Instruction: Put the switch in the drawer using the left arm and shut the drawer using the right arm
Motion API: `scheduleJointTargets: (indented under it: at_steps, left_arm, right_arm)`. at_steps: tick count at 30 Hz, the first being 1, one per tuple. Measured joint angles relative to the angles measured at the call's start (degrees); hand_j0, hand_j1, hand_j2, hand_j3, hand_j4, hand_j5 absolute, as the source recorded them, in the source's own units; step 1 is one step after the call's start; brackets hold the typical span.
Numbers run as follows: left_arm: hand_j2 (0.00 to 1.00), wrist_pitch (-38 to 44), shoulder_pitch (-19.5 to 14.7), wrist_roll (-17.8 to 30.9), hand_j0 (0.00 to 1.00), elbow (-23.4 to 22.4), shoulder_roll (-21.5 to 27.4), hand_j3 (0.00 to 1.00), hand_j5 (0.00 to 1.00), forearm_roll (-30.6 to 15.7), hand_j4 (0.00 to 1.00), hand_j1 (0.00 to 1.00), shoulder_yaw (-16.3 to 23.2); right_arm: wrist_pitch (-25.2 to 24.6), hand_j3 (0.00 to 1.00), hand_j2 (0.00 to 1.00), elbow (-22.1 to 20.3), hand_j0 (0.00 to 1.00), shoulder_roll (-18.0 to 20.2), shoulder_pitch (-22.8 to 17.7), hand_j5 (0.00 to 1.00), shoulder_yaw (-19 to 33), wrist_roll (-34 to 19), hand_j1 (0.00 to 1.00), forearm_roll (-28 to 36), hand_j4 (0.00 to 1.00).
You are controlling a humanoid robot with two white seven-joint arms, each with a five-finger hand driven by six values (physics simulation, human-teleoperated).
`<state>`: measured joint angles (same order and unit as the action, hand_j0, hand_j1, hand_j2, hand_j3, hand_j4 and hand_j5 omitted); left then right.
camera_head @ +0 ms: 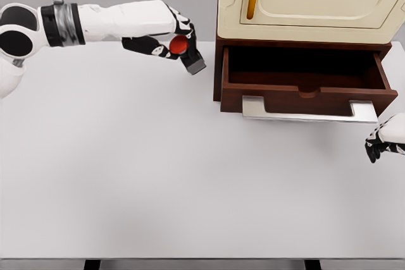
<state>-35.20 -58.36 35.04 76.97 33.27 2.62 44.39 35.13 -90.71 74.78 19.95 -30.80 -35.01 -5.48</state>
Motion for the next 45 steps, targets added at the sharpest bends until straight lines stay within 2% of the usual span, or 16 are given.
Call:
scheduleJointTargets:
  at_steps: [7, 16, 21, 27, 30, 36, 45]
  left_arm:
    - [0.45, 0.01, -0.26, 0.00, 0.45, 0.15, -0.42, 0.45, 0.45, -1.67, 0.45, 0.45, -0.03]
    - [0.44, 0.01, -0.26, -1.20, 0.44, -0.22, -3.58, 0.44, 0.44, -1.85, 0.44, 0.44, -0.03]
    - [0.44, 0.02, -0.62, -2.05, 0.44, -0.29, -4.65, 0.44, 0.44, -2.39, 0.44, 0.44, -0.03]
    - [0.44, 0.02, -0.62, -3.00, 0.44, -0.64, -7.88, 0.44, 0.44, -2.45, 0.44, 0.44, 0.12]
    - [0.44, 0.00, -0.79, -3.10, 0.44, -1.99, -10.36, 0.44, 0.44, -2.38, 0.44, 0.44, 0.35]
    - [0.44, 0.01, -1.23, -3.17, 0.44, -7.78, -15.87, 0.44, 0.44, -2.26, 0.44, 0.44, 0.49]
    - [0.44, 0.03, -1.58, -3.19, 0.44, -9.31, -18.62, 0.44, 0.44, -2.13, 0.44, 0.44, 0.76]
  right_arm:
    - [0.00, 0.37, 0.37, 0.02, 0.37, 0.07, 0.00, 0.37, 0.24, 0.00, 0.37, 0.34, 0.37]
    - [0.00, 0.37, 0.37, 0.31, 0.37, 0.08, 0.00, 0.37, 0.28, 0.00, 0.37, 1.12, 0.37]
    - [0.00, 0.45, 0.45, 0.36, 0.45, 0.08, 0.00, 0.45, 0.31, 0.00, 0.45, 1.15, 0.45]
    - [0.00, 0.44, 0.44, 0.36, 0.44, 0.08, 0.00, 0.44, 0.42, 0.00, 0.44, 1.15, 0.44]
    - [0.01, 0.44, 0.44, 0.37, 0.44, 0.08, 0.00, 0.44, 0.67, 0.00, 0.44, 1.15, 0.44]
    - [0.00, 0.43, 0.43, 0.37, 0.43, 0.05, 0.00, 0.43, 1.23, 0.00, 0.43, 1.19, 0.43]
    - [0.00, 0.44, 0.44, 0.37, 0.44, 0.00, 0.00, 0.44, 1.64, 0.00, 0.44, 1.24, 0.44]
